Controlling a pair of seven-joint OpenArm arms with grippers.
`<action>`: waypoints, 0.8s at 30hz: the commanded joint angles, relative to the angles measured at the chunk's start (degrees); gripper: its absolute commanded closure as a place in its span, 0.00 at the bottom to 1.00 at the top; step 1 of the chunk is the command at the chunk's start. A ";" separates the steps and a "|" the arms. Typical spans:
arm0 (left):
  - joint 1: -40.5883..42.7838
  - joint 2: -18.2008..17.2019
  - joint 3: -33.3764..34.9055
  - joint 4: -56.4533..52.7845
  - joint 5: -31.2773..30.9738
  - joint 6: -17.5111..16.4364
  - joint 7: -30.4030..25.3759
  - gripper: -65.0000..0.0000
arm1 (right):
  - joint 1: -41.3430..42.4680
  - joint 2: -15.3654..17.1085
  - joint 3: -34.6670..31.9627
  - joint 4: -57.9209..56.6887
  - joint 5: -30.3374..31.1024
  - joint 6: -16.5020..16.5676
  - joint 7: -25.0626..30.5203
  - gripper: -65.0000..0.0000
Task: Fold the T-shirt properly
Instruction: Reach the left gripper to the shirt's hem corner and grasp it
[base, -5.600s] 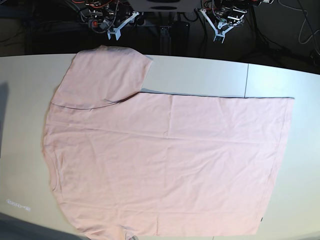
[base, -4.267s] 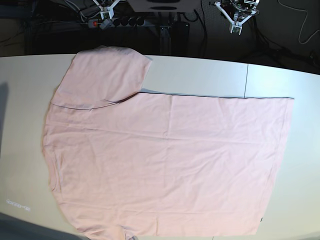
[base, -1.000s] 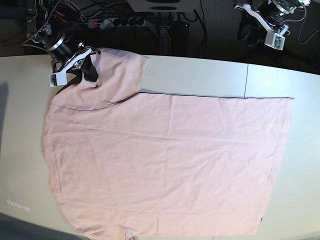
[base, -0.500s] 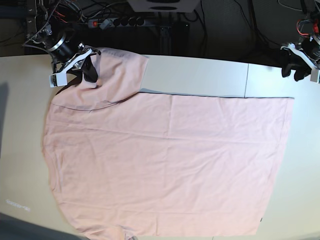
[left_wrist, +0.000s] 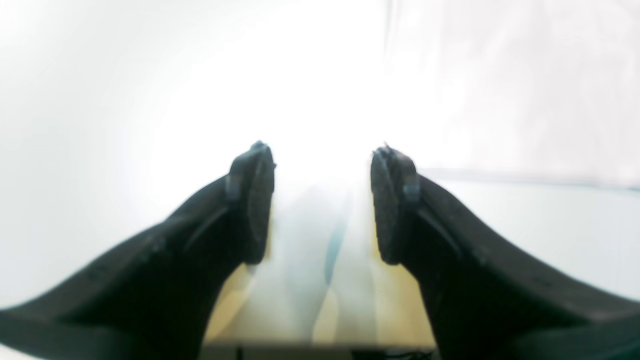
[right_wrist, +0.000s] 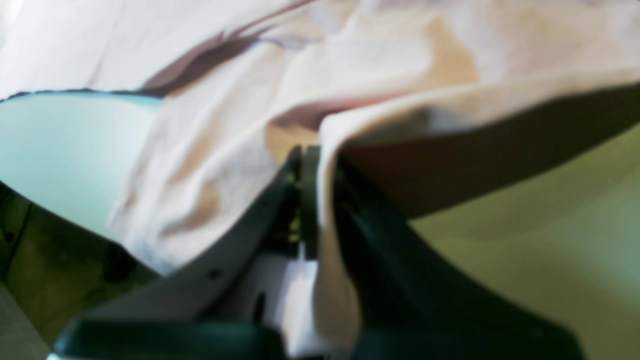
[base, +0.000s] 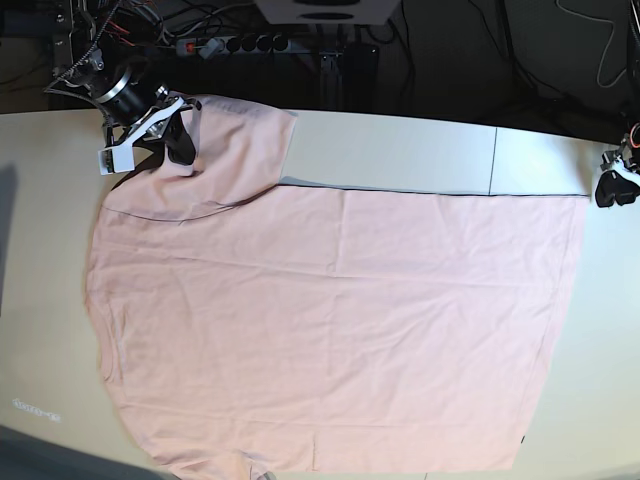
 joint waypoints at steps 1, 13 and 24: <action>-1.31 -1.53 0.55 -0.63 -0.87 -0.79 1.70 0.47 | -0.55 0.52 0.13 0.15 -1.46 2.12 -2.14 1.00; -7.74 -1.64 3.89 -2.38 -10.71 -4.46 13.51 0.47 | -0.55 0.52 0.13 0.15 -1.46 2.12 -2.36 1.00; -8.81 -1.64 9.60 -2.38 -8.04 -4.50 15.21 0.47 | -0.55 0.52 0.13 0.15 -1.44 2.12 -2.36 1.00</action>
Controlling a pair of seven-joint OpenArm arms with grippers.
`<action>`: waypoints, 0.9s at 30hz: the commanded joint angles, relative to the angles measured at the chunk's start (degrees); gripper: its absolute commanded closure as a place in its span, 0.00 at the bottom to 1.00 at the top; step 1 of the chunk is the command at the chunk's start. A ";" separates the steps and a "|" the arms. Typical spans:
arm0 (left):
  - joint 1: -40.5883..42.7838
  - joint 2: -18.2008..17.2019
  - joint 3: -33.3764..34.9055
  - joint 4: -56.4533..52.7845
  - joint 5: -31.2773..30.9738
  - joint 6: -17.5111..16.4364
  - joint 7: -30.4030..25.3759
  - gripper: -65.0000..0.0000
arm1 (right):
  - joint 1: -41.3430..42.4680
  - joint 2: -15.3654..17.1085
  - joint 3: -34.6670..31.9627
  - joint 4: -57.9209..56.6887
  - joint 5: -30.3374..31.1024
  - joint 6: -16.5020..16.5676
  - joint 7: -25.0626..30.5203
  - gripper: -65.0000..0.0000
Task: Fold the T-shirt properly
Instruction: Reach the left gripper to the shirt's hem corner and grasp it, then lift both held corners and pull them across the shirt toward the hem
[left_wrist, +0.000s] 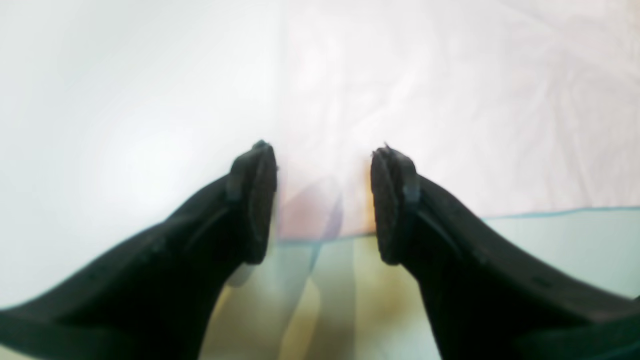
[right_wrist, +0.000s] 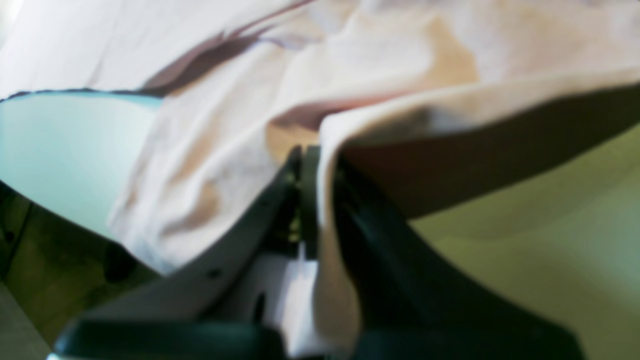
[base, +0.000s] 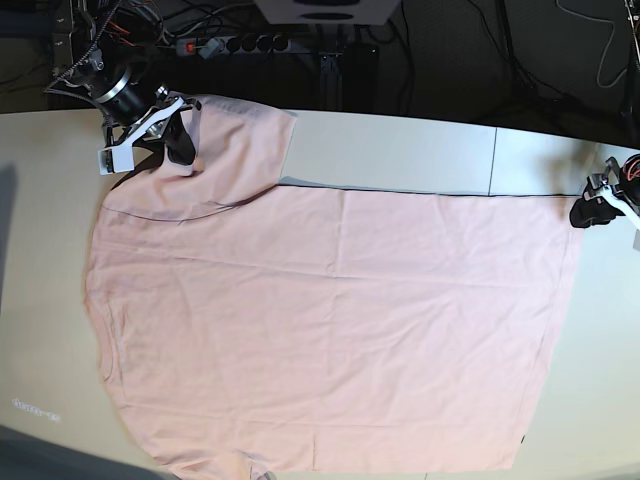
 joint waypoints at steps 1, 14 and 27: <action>-0.50 -0.57 1.77 0.17 2.12 -1.31 2.54 0.47 | -0.55 0.52 0.13 0.15 -1.46 2.12 -2.29 1.00; -4.15 -0.57 6.19 0.17 3.67 -1.29 2.73 0.61 | -0.68 0.52 0.13 0.15 -1.42 2.10 -2.27 1.00; -4.17 -0.59 6.19 0.20 9.73 -1.55 -5.53 1.00 | -0.63 0.50 0.13 0.17 -0.98 2.10 -4.02 1.00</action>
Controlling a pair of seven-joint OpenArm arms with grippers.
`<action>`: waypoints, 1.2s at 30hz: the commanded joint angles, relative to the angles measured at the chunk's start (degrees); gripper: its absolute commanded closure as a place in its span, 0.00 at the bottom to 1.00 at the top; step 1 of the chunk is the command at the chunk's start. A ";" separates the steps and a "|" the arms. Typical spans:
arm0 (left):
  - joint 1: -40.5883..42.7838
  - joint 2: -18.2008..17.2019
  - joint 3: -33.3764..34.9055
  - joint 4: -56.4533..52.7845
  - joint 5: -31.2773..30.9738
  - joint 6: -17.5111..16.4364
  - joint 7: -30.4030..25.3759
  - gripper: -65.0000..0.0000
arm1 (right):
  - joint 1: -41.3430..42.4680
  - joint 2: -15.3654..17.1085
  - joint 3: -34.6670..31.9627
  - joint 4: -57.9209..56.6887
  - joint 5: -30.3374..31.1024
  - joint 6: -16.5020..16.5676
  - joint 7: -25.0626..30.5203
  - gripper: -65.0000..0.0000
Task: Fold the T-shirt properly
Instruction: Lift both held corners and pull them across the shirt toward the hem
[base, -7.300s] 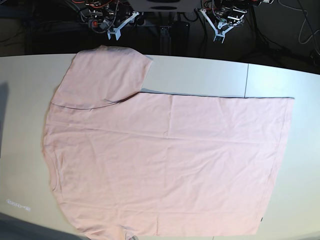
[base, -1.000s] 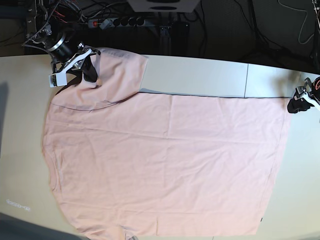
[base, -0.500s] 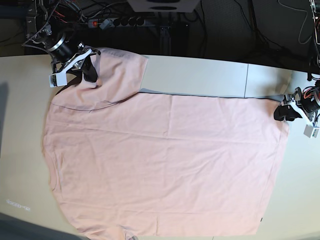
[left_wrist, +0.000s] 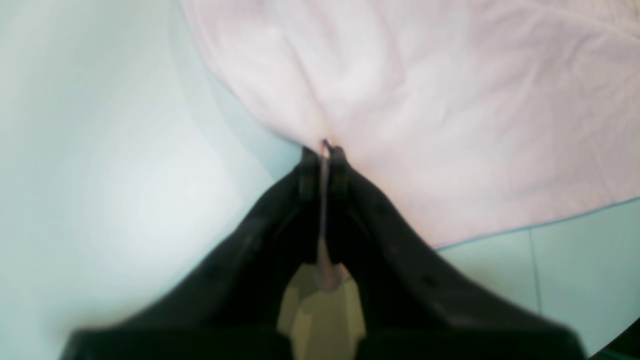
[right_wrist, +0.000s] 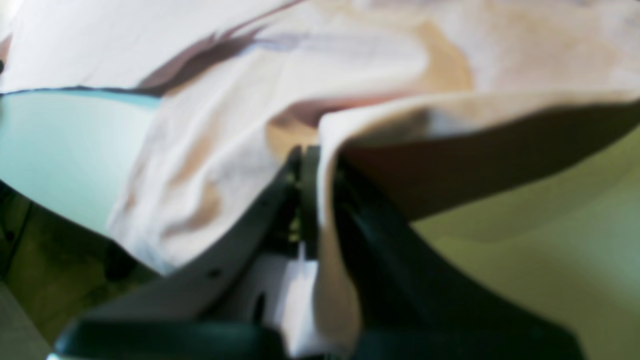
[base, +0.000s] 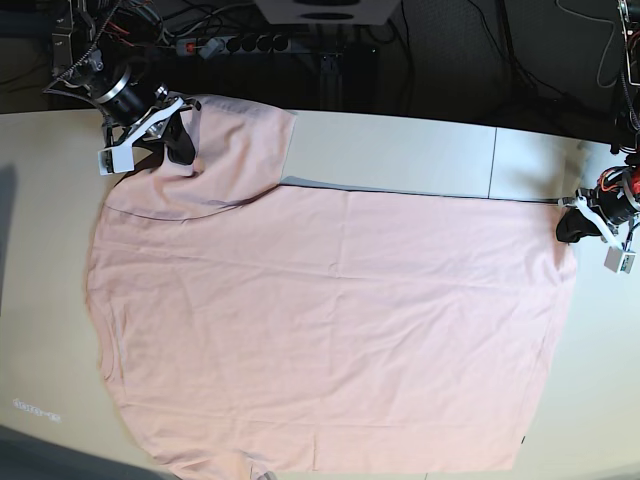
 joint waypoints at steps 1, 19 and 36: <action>-0.28 -1.11 -0.15 0.22 1.75 -2.40 1.11 1.00 | -0.63 0.52 0.13 0.11 -1.09 2.10 -2.95 1.00; -6.99 -3.28 -3.21 0.28 -18.27 -3.93 16.41 1.00 | -0.52 2.45 8.90 12.37 9.25 4.26 -13.51 1.00; -11.65 -6.12 -3.17 0.37 -23.93 -3.93 20.00 1.00 | 9.46 14.71 9.03 13.44 11.17 5.75 -14.62 1.00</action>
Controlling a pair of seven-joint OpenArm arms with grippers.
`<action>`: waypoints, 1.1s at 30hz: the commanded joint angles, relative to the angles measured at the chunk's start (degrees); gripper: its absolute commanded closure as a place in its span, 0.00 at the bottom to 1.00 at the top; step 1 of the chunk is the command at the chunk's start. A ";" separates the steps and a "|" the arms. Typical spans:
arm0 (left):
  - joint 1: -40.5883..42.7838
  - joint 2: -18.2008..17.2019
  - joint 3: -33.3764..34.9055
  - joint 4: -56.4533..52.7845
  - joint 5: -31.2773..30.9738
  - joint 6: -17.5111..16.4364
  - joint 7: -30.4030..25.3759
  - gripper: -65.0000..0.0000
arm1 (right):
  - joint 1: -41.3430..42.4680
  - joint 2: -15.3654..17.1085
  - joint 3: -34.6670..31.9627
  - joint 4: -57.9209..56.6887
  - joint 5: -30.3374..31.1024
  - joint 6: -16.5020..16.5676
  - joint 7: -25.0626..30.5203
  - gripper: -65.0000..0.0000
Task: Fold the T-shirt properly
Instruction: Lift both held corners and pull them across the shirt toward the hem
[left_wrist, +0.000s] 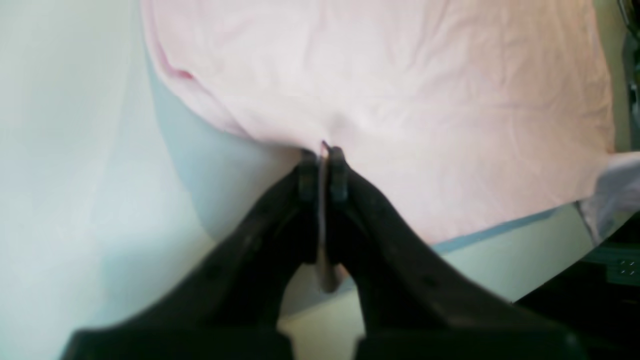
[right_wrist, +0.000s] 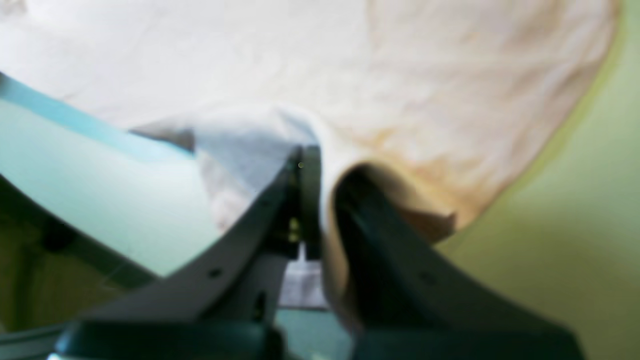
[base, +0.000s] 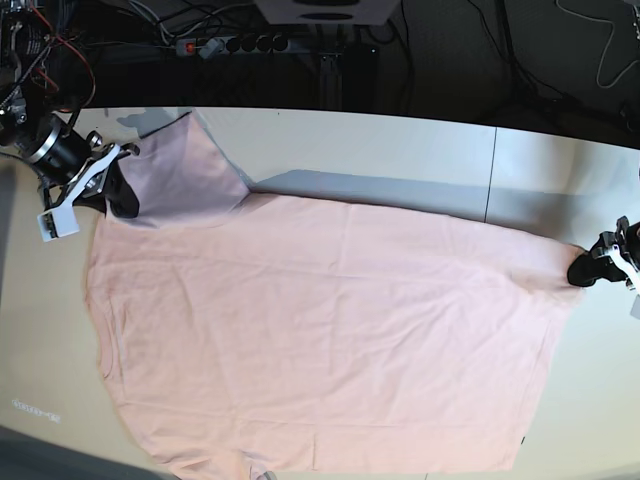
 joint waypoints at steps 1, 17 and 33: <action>-1.60 -1.90 -0.52 0.81 -1.09 -1.59 -0.55 1.00 | 1.22 2.01 0.55 0.79 0.76 5.18 1.46 1.00; -10.78 -2.16 9.29 0.81 3.13 -1.59 -3.28 1.00 | 20.33 10.27 -7.82 -12.70 0.13 5.77 1.53 1.00; -28.68 3.30 21.18 -17.25 19.98 -1.59 -17.16 1.00 | 50.80 9.44 -31.95 -33.53 -3.72 5.77 1.62 1.00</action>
